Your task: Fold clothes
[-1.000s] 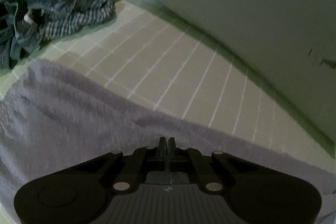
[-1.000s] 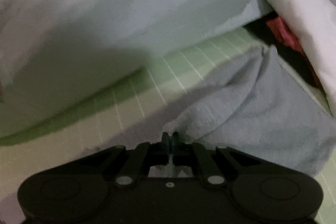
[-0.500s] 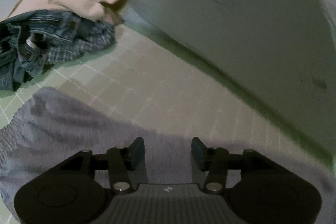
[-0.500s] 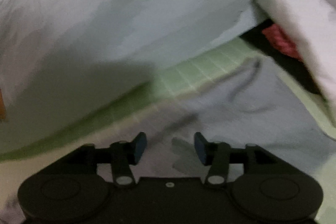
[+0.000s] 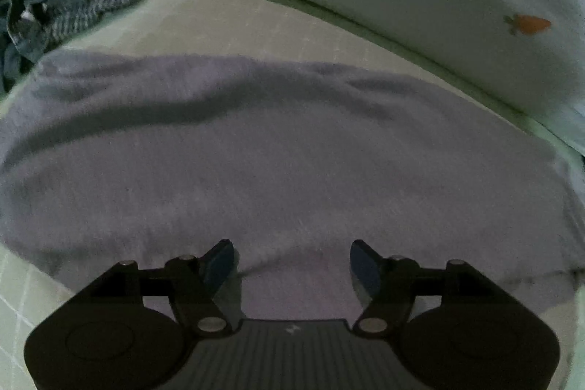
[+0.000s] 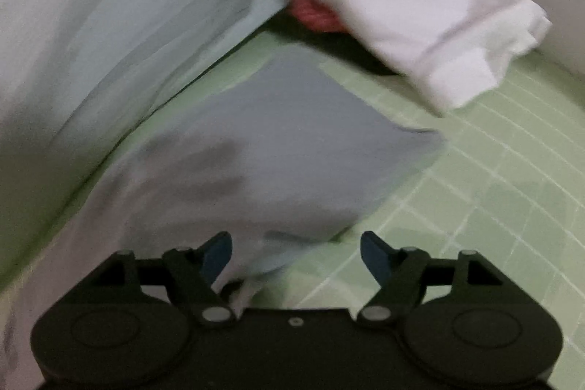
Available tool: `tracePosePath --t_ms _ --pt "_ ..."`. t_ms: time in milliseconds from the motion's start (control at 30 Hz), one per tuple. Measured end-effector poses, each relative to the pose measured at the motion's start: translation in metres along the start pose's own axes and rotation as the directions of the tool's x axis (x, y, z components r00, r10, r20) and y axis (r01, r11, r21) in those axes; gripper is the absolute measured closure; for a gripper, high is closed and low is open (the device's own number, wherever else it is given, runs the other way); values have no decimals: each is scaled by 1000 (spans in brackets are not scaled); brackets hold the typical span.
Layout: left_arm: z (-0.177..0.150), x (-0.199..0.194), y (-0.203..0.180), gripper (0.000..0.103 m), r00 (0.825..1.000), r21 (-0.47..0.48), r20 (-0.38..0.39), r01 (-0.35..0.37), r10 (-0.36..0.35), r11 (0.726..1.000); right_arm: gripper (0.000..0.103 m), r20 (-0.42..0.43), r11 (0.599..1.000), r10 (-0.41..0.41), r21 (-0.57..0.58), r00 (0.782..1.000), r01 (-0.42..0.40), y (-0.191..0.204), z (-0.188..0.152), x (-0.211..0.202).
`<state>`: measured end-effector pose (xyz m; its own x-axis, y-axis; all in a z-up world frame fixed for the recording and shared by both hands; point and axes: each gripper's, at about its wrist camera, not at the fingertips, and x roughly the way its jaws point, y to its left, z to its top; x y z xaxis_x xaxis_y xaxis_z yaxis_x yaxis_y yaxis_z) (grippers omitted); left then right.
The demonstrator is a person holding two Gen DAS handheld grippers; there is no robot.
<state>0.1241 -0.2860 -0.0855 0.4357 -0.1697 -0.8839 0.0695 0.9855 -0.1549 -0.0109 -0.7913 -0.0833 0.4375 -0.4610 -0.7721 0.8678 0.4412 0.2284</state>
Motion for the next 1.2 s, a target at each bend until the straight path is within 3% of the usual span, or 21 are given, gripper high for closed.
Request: tracePosePath --t_ms 167,200,267,333,400,467,567,667,767,800,867,933,967,1100,1200 --pt "-7 4 -7 32 999 20 -35 -18 19 1000 26 17 987 -53 150 998 50 -36 18 15" --pt "-7 6 -7 32 999 19 -41 -26 27 999 30 20 986 -62 159 998 58 -39 22 20" --pt "-8 8 -7 32 998 20 -50 -40 41 999 46 10 984 -74 166 997 71 -46 29 29" --pt "-7 9 -9 31 997 29 -52 -50 51 998 86 -14 984 -79 162 997 80 -52 34 37" --pt "-7 9 -12 30 997 45 -52 -59 62 997 99 -20 990 -61 126 998 63 -57 40 41" --pt "-8 10 -14 29 996 63 -52 -68 71 996 101 6 995 -64 83 998 64 -61 47 38" --pt "-7 11 -13 29 996 71 -51 -72 76 995 102 64 990 -101 108 993 94 -80 62 30" --pt "-7 11 -10 29 996 72 -56 -68 72 995 101 52 979 -104 182 993 93 -102 70 35" --pt "-7 11 -11 29 995 91 -63 -69 75 993 100 29 981 -125 150 992 120 -101 64 41" --pt "-7 12 -11 28 995 99 -66 -71 78 992 99 24 982 -141 131 990 137 -99 60 41" --pt "-8 12 -12 28 994 111 -68 -76 83 991 86 14 981 -173 96 985 171 -95 54 42" --pt "-7 12 -10 27 994 107 -70 -72 80 992 60 16 977 -193 99 981 191 -93 49 38" --pt "-6 12 -9 27 995 96 -71 -67 74 993 55 23 976 -196 99 980 193 -91 46 34" --pt "-3 5 4 27 998 -8 -62 -29 29 1000 16 46 984 -180 7 983 180 -71 27 16" --pt "-1 -8 25 25 999 -106 -10 -47 47 993 4 71 983 -150 -96 986 157 -51 6 -2"
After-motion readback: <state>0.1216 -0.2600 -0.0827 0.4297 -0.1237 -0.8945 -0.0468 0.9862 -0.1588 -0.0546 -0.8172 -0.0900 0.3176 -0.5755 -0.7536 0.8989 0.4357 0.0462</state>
